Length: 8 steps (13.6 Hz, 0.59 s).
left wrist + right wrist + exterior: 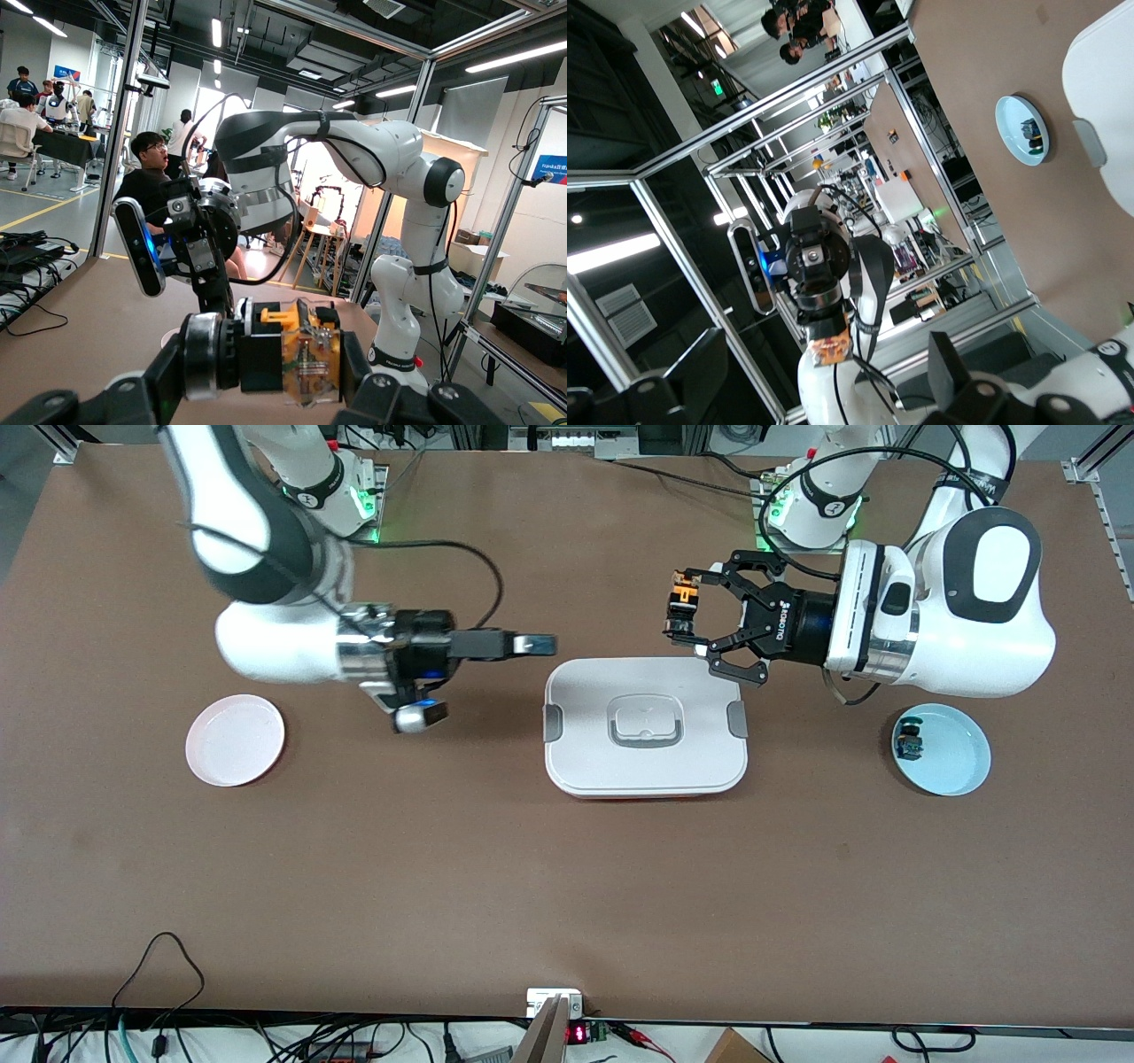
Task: Transfer orange switch to right arm and place
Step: 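Reach the right gripper toward the orange switch held by the left gripper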
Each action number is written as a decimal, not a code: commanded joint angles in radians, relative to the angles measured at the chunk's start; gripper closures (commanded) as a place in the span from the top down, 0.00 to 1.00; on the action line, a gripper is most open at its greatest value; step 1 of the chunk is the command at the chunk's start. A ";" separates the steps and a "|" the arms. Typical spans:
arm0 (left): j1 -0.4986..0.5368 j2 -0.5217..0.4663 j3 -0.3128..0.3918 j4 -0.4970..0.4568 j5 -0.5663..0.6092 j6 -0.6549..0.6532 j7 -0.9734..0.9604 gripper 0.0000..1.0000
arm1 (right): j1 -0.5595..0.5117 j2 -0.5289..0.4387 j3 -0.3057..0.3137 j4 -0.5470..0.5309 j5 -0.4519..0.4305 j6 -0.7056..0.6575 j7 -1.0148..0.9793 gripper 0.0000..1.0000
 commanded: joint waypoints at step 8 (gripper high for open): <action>0.006 -0.028 -0.006 -0.022 -0.053 0.013 -0.004 0.01 | 0.126 0.099 -0.012 0.164 0.163 0.156 0.010 1.00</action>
